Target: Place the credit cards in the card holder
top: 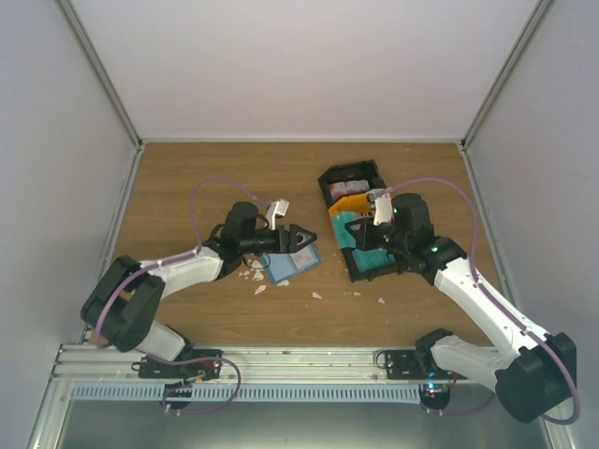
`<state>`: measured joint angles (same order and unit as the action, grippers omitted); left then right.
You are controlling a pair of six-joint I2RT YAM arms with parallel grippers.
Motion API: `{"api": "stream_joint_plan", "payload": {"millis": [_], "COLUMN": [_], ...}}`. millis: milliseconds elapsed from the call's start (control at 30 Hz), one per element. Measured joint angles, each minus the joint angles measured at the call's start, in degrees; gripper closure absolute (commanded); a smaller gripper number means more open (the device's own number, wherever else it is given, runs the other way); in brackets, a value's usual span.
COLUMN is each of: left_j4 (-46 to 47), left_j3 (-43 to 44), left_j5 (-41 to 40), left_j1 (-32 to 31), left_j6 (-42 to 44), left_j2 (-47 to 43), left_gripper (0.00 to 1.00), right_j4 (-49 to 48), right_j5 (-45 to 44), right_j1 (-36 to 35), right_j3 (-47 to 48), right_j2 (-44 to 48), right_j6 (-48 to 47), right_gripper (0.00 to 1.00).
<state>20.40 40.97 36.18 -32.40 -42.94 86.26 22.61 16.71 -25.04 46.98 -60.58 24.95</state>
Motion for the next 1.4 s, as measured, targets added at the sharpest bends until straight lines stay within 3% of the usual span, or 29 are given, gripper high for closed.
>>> {"api": "stream_joint_plan", "payload": {"millis": [167, 300, 700, 800, 933, 1000, 1400], "left_j4": [3.8, 8.9, 22.9, 26.5, 29.7, 30.2, 30.4], "left_j3": [-4.3, -6.2, -7.9, -7.9, -7.9, -7.9, -7.9], "left_j5": [2.8, 6.1, 13.2, 16.3, 18.5, 18.7, 20.2], "left_j1": [0.4, 0.6, 1.0, 1.3, 1.6, 1.6, 1.7], "left_j6": [-1.7, -4.6, -12.3, -13.8, -15.6, -16.0, -16.5], "left_j2": [-5.9, -7.2, -7.8, -7.8, -7.8, -7.9, -11.5], "left_gripper": [0.18, 0.28, 0.99, 1.00, 1.00, 1.00, 1.00], "right_j4": [-11.9, -22.0, -39.8, -42.8, -45.7, -46.6, -51.3], "right_j5": [13.7, 22.3, 32.9, 34.0, 35.3, 35.6, 31.3], "right_j1": [0.0, -0.4, -1.9, -1.6, -1.7, -1.8, -2.1], "right_j3": [-3.1, -6.0, -9.4, -10.3, -10.5, -10.8, -15.3], "right_j2": [-0.7, -2.7, -5.4, -5.4, -5.3, -4.9, -0.5], "right_j6": [4.9, 10.1, 20.7, 22.7, 24.8, 25.2, 30.1], "right_gripper": [1.00, 0.99, 1.00, 0.99, 0.69, 0.60, 0.85]}}
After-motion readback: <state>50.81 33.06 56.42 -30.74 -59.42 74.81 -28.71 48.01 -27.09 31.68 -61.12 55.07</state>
